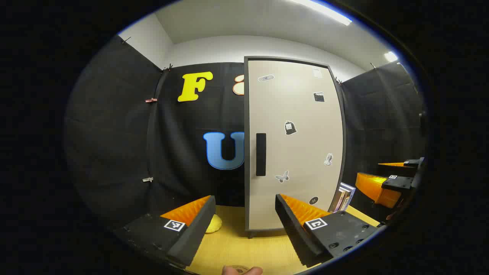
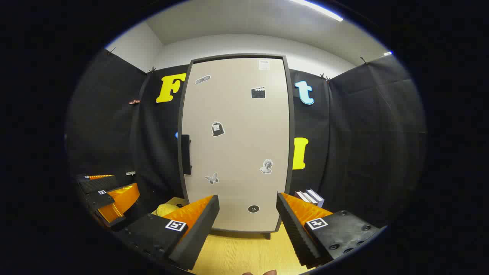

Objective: Open the cabinet door with the right hand, grasp the bottle in the cabinet with the left hand and place it on the coaster, then close the cabinet door with the right hand.

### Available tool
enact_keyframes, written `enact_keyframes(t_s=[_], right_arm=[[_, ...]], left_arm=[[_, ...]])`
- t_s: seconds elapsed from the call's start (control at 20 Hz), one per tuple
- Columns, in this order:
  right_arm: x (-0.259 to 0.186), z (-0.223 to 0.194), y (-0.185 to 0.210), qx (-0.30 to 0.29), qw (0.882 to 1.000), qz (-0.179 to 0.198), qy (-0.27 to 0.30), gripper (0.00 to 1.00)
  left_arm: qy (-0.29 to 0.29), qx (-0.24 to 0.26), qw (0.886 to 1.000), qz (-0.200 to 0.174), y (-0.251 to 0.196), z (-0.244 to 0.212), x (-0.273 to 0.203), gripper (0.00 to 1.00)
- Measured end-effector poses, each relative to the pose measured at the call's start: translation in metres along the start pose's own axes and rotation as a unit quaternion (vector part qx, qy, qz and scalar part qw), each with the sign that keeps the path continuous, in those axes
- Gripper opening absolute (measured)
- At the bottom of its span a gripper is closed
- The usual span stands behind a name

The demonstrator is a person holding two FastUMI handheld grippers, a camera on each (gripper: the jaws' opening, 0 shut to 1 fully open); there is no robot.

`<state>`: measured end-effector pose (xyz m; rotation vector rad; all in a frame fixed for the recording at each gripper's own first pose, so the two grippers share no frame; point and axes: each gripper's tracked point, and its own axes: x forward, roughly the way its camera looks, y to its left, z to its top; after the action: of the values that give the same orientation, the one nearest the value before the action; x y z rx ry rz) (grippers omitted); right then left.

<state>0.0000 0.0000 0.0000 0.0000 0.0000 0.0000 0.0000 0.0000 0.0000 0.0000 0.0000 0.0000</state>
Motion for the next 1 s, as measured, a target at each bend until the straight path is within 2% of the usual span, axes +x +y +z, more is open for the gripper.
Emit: enact_keyframes(t_s=[1.0], right_arm=[[-0.0002, 0.0018, -0.0043, 0.002, 1.0, -0.002, 0.0, 0.98]], left_arm=[[-0.003, 0.001, 1.0, -0.001, -0.001, -0.0005, 0.0034, 0.98]])
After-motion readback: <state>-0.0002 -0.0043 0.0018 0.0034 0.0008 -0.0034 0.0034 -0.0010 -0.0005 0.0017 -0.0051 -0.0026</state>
